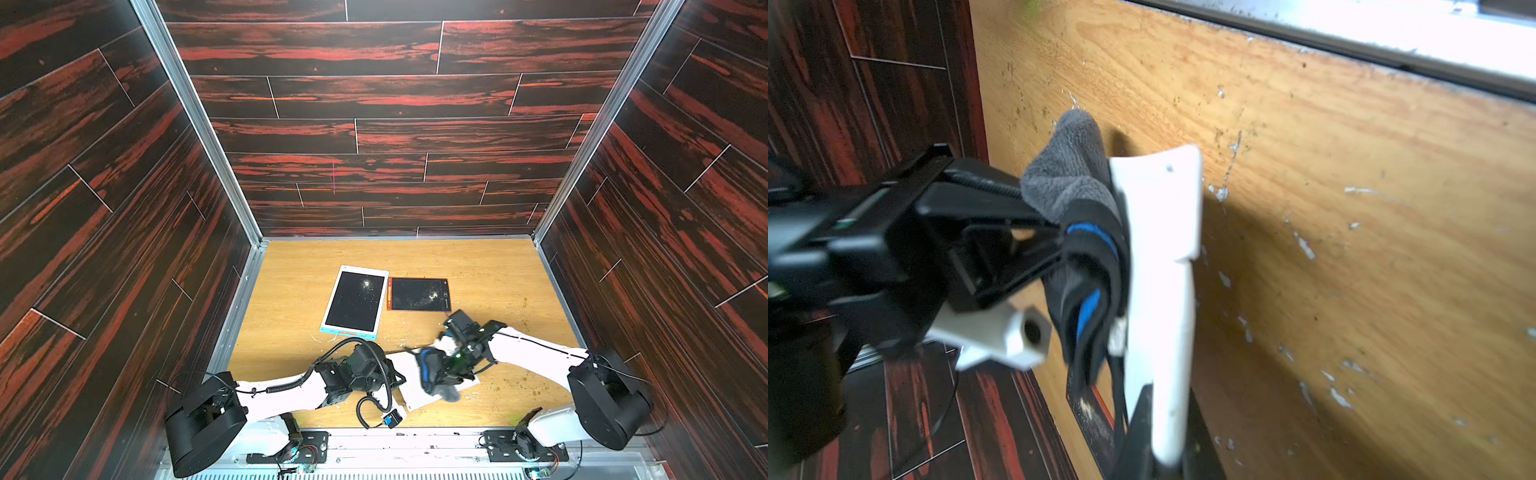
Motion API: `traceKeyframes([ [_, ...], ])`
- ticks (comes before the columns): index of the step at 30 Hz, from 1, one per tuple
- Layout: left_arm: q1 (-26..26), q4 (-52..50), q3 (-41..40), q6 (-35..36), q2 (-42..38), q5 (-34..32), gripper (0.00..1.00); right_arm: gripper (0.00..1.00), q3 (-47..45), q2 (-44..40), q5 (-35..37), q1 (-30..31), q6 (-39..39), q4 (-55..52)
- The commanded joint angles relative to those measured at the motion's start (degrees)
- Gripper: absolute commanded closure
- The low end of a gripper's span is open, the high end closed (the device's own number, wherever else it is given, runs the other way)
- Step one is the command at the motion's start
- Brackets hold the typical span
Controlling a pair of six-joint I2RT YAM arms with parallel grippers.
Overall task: Wipe the drawing tablet
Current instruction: Wipe the dirt from the drawing tablet.
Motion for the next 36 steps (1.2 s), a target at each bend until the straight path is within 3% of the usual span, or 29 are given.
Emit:
traceKeyframes([
  [1, -0.02, 4.45, 1.25, -0.3, -1.76, 0.84, 1.0, 1.0, -1.64, 1.32, 21.26, -1.0, 3.7, -8.7],
  [8, -0.02, 4.5, 1.16, -0.37, -2.11, 0.48, 1.0, 1.0, 2.98, 4.24, 28.71, -0.96, 6.34, -12.55],
  [14, -0.02, 4.19, 1.07, -0.47, -2.32, 0.02, 1.0, 1.0, 6.52, 5.09, 29.07, -0.67, 4.84, -12.61],
  [18, -0.02, 4.37, 1.16, -0.41, -1.9, 0.22, 1.0, 1.0, 8.96, 3.7, 16.66, 2.25, -1.8, -7.56],
  [23, -0.02, 4.65, 1.25, -0.45, -1.59, 0.09, 1.0, 1.0, 16.4, 4.48, -5.47, 10.67, -6.43, -2.56],
  [27, -0.02, 4.49, 1.16, -0.51, -1.84, -0.08, 1.0, 1.0, 21.41, 6.09, -11.17, 14.64, -6.76, -1.21],
  [31, 0.0, 4.07, 0.98, -0.54, -2.5, -0.32, 1.0, 1.0, 20.54, 7.7, -4.51, 11.32, -5.21, -3.36],
  [36, -0.02, 3.62, 1.07, -0.38, -2.57, -0.99, 1.0, 1.0, 11.62, 9.28, -0.97, -1.93, -3.73, -1.86],
])
